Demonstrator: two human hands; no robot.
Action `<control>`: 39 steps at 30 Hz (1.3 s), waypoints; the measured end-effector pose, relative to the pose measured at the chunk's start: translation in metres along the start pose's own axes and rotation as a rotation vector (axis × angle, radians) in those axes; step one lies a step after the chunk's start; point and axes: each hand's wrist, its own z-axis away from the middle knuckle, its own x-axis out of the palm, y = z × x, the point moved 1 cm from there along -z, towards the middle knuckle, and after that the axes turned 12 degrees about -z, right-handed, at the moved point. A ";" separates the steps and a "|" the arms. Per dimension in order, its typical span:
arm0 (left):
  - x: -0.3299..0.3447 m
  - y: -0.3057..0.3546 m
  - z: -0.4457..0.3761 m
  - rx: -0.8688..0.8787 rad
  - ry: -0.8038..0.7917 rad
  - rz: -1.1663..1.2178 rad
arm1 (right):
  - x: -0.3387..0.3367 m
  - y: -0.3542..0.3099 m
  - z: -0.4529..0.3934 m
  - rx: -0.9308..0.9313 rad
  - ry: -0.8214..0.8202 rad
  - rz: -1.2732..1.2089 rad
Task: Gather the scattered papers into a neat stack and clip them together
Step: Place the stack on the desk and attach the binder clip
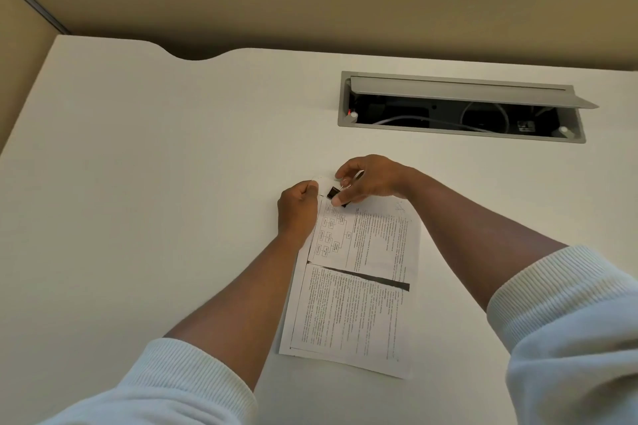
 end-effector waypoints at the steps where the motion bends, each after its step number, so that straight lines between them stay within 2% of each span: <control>1: 0.000 -0.001 0.000 0.000 0.002 -0.001 | 0.001 0.001 0.001 -0.012 0.006 0.046; 4: 0.000 -0.001 -0.001 -0.006 0.002 -0.006 | 0.002 0.007 -0.001 -0.043 0.045 0.175; 7: 0.000 -0.002 -0.002 -0.012 0.004 0.004 | 0.001 0.010 -0.001 -0.063 0.084 0.184; 18: -0.001 0.000 0.001 0.046 0.016 -0.044 | -0.010 0.004 0.004 -0.129 0.204 -0.100; 24: 0.002 0.000 0.004 0.099 0.042 -0.034 | -0.015 -0.006 0.003 -0.161 0.278 -0.145; 29: 0.004 0.000 0.007 0.175 0.073 -0.034 | -0.019 -0.010 0.003 -0.178 0.281 -0.064; 39: 0.008 0.003 0.009 0.278 0.124 -0.065 | -0.019 -0.024 -0.002 -0.230 0.159 0.222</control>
